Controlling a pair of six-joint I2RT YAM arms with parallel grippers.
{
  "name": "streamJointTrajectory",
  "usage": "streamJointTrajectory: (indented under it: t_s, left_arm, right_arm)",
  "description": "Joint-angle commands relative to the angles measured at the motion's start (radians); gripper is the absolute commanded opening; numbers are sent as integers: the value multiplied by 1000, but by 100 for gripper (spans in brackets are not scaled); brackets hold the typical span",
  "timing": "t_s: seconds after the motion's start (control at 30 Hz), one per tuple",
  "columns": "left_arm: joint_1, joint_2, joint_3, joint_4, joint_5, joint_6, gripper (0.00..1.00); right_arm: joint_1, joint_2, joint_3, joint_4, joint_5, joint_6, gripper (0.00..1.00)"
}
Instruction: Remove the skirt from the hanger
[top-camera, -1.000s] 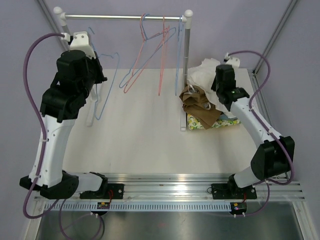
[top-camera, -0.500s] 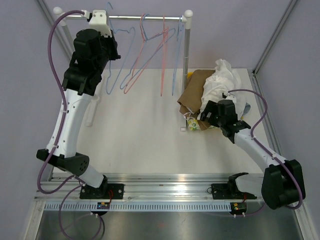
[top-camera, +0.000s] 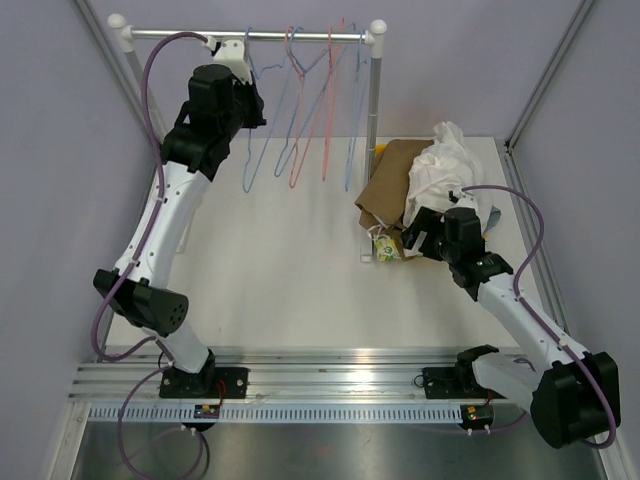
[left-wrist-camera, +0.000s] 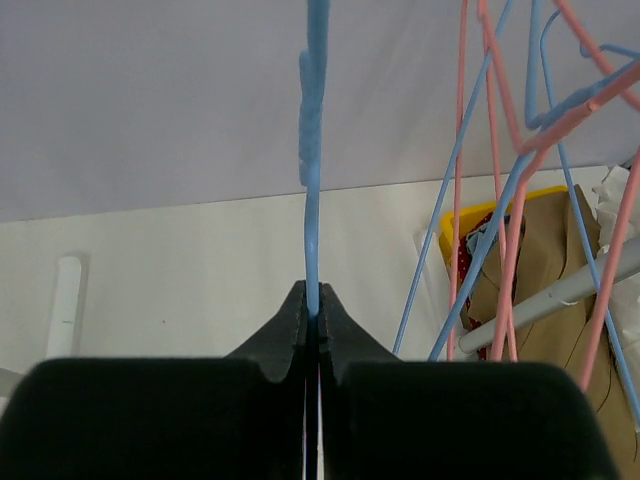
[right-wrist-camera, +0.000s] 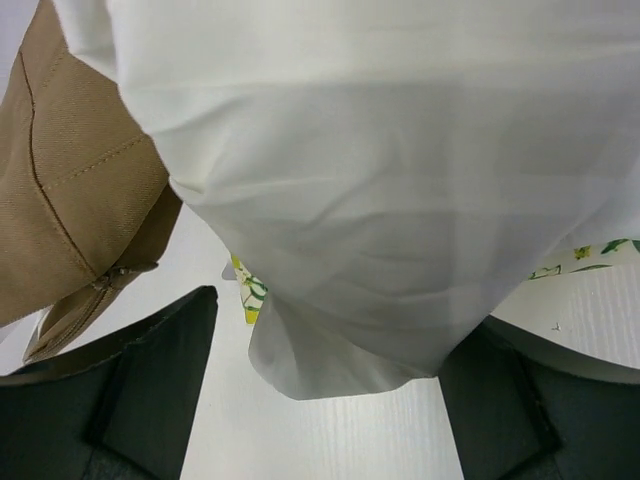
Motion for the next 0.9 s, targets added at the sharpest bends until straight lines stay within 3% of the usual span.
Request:
streamJointTrajectory:
  t_s: [0.0,0.1,0.13,0.2,0.23,0.27,0.43,0.57,0.7,0.87]
  left_arm:
    - [-17,-123,-63,46,-1,-23,14]
    - [-15,-214,-127,15,-31,-13,50]
    - [-15,-242,-145,6,-43,-12,75]
    - [-15,-300,-225,-16,-60,-10,87]
    - [-15,-375,-259,-19,-72,-12,99]
    - [-15,-409,-301,-22,-80,-21,99]
    - [-17,-676,-615,-54,-87,-72,99]
    - [-17,-994,-845,-91,-116,-108,99]
    - [-17,-1191,-974,-155,-146,-101,99]
    - [-15,-1314,-1054,-250,-156,-128,99]
  right_arm:
    - [6,-55,4,-22,-21,-2,91]
    - [6,-96,16,-54,-23,-5,92]
    - [6,-110,19,-69,-29,-8,92]
    - [6,-157,41,-91,-31,-16,95]
    - [6,-174,59,-118,-32,-14,95]
    - [6,-209,70,-132,-31,-13,99]
    - [7,-321,157,-248,-54,16,100]
    - [6,-482,251,-368,-90,38,99]
    - [6,-653,306,-477,-87,35,99]
    - [6,-829,370,-581,-120,59,99]
